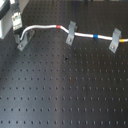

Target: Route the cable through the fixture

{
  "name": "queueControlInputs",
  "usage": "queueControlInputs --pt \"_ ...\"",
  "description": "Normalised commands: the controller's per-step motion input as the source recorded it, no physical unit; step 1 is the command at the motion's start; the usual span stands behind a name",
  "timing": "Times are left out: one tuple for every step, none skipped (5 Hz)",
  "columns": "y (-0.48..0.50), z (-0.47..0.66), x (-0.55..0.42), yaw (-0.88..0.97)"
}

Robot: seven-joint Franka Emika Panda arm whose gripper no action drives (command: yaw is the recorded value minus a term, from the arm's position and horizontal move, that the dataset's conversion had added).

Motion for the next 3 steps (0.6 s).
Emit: queueControlInputs --pt "-0.102 -0.1 0.293 -0.25" --pt "-0.103 -0.31 0.301 -0.36" --pt "-0.056 -0.36 0.332 -0.2"
